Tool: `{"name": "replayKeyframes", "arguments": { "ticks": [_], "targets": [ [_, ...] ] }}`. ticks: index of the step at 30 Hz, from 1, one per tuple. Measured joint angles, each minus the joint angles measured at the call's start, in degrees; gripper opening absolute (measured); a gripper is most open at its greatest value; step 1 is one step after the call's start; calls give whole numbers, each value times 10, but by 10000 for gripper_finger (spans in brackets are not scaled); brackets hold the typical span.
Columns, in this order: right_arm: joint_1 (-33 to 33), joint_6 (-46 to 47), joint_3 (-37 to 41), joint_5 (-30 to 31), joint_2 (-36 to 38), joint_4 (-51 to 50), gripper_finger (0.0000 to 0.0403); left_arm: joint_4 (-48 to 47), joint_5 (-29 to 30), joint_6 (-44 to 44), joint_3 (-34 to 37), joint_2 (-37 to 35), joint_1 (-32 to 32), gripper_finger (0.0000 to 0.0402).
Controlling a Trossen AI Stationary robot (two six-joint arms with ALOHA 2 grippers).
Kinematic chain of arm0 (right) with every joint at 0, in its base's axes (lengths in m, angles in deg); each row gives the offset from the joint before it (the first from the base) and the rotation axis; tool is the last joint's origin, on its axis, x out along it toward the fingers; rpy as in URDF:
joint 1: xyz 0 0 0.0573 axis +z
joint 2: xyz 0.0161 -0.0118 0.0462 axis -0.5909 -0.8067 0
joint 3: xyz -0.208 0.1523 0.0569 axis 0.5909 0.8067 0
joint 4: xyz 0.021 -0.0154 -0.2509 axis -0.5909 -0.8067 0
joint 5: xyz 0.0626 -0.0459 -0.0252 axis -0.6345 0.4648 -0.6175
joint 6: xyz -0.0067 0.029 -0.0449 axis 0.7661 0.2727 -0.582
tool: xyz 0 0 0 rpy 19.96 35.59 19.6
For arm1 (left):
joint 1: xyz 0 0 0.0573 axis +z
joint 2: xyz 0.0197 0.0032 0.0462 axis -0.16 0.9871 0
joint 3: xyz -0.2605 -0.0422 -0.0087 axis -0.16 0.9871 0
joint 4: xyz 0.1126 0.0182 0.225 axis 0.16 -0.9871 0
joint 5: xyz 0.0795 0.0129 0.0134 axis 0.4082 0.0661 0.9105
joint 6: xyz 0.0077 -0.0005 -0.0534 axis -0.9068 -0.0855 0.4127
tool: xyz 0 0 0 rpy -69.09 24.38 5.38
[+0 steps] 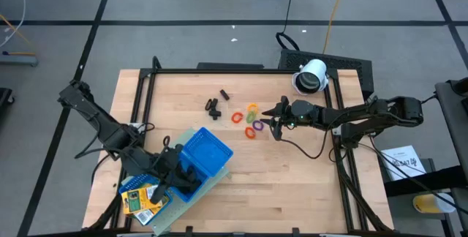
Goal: Pick & Place Office Desk Supplies
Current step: Put the black rubber band into the center blue basket on the shelf
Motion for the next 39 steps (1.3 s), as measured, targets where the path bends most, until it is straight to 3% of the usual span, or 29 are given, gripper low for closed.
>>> {"name": "replayKeyframes", "arguments": {
  "ticks": [7, 14, 26, 34, 39],
  "targets": [
    [0, 4, 0, 14, 0, 0, 128, -42, 1, 98, 0, 22, 22, 60],
    [0, 4, 0, 13, -1, 0, 128, -123, -16, 212, 0, 35, 41, 114],
    [0, 2, 0, 13, -1, -1, 128, -106, -8, 134, 0, 20, 6, 173],
    [0, 0, 0, 13, -2, -1, 128, -54, 154, 78, 0, 0, 17, 177],
    [0, 0, 0, 13, -2, 0, 128, 57, 204, -61, 0, 0, 52, 177]
  ]
}}
